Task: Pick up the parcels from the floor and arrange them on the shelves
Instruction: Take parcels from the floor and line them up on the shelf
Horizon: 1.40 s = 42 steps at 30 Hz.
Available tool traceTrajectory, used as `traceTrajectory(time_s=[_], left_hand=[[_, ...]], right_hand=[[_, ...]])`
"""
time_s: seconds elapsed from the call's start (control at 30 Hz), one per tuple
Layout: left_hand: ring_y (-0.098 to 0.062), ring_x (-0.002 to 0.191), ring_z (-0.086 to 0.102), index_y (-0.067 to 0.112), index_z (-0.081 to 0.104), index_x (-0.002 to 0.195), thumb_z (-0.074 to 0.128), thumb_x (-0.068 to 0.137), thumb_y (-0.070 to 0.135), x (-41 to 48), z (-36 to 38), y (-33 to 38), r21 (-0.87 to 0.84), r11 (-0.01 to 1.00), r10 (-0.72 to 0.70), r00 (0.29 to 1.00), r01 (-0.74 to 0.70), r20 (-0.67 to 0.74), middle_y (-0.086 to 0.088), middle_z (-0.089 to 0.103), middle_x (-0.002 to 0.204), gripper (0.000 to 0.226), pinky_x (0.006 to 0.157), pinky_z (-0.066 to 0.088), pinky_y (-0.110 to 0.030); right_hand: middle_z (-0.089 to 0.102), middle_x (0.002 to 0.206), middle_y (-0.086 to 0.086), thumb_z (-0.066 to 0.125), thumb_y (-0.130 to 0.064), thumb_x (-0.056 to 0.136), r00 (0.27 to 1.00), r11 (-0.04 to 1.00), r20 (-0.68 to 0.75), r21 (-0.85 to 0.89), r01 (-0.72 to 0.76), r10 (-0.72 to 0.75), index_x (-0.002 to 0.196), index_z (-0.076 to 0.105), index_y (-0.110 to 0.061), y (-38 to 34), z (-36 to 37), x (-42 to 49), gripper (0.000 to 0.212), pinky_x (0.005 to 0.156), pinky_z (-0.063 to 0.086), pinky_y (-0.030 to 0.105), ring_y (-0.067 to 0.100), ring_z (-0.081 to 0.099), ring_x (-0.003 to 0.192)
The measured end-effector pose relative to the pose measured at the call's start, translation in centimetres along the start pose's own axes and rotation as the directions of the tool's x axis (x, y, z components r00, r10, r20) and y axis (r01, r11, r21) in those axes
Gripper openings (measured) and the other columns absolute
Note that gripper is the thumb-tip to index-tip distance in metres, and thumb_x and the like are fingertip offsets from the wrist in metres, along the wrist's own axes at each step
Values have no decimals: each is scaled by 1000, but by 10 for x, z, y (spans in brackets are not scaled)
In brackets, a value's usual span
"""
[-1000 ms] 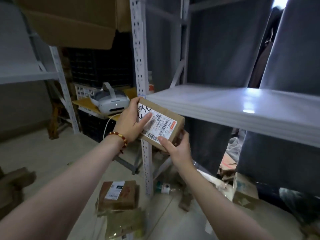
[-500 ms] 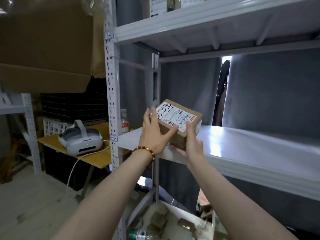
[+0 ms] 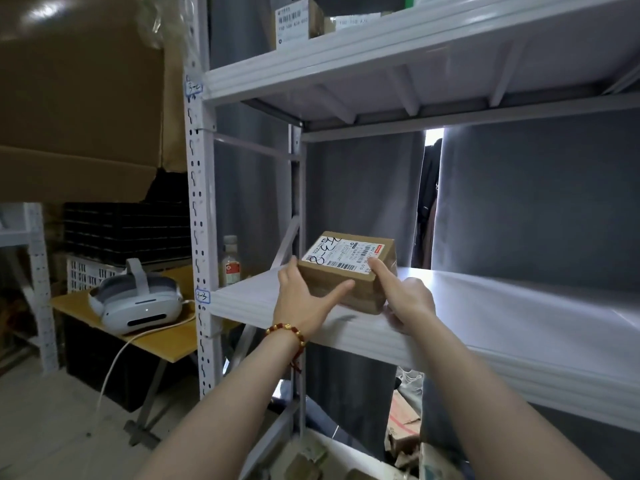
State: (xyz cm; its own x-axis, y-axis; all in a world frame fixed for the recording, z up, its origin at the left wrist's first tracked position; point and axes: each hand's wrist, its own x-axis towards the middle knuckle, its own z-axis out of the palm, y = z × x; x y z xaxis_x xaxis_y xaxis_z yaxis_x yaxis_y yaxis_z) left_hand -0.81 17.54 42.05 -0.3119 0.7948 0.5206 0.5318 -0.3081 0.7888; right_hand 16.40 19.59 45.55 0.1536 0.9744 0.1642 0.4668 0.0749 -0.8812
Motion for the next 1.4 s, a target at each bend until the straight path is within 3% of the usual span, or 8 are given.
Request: traceTrajectory(time_s=[0.17,0.33,0.43,0.67,0.87,1.07,1.27,1.4], left_hand=[[-19,92,62,23,58,120,55,65,74,1,-15,0,-92,996,20,1000,-20,3,7,62,94,75,78,55,-30],[-10,69,50,16,63,86,67,77,57,-9,-17,-2,76,958,278,960,-275,-38,8,53,74,43,61,42,-20],[-11,78,53,18,56,86,66,72,63,-4,-12,0,130,947,304,950,-294,-71,8,53,84,49,68,46,-23],[-26,144,25,24,7,154,81,74,42,28,-7,13,39,997,62,985,-69,158,-4,16,160,110,114,30,-47],[-28,131,41,35,17,152,84,70,43,38,-4,13,109,985,115,978,-135,173,-6,31,147,106,107,41,-44],[-9,120,35,22,19,153,92,55,44,27,5,12,199,930,317,948,-309,-6,2,22,131,124,105,33,-18],[-23,131,33,12,-7,155,90,56,49,18,24,12,160,983,88,996,-89,15,-7,18,142,143,107,33,-27],[-29,129,38,10,32,141,76,50,77,21,24,4,379,916,-143,990,129,9,-12,39,138,121,108,38,-42]], right_hand=[[68,73,9,41,-74,89,995,994,-74,81,75,-69,73,61,-11,8,-3,0,68,55,45,29,22,62,59],[58,100,2,45,-57,97,981,971,-164,198,137,-105,106,55,-13,14,-4,4,46,76,36,32,21,51,89],[58,118,5,54,-46,95,974,962,-218,246,118,-64,117,52,-10,17,-4,6,43,81,35,34,20,47,96],[54,122,13,57,-26,93,960,981,-266,144,129,-87,112,54,-6,14,-2,0,27,77,30,26,18,39,91],[62,108,4,56,-31,94,974,967,-192,200,155,-117,109,57,-11,15,-5,-1,25,76,40,27,21,56,96],[68,101,5,60,-56,90,992,923,-31,364,126,-123,113,59,-13,12,-5,0,49,77,59,36,21,72,82],[66,110,-4,75,-43,82,964,937,-1,234,259,-266,135,49,-21,12,0,-3,62,90,50,32,14,63,101],[59,134,-5,73,-42,83,932,935,82,56,349,-353,145,43,-29,13,3,-2,71,100,43,31,16,56,118]])
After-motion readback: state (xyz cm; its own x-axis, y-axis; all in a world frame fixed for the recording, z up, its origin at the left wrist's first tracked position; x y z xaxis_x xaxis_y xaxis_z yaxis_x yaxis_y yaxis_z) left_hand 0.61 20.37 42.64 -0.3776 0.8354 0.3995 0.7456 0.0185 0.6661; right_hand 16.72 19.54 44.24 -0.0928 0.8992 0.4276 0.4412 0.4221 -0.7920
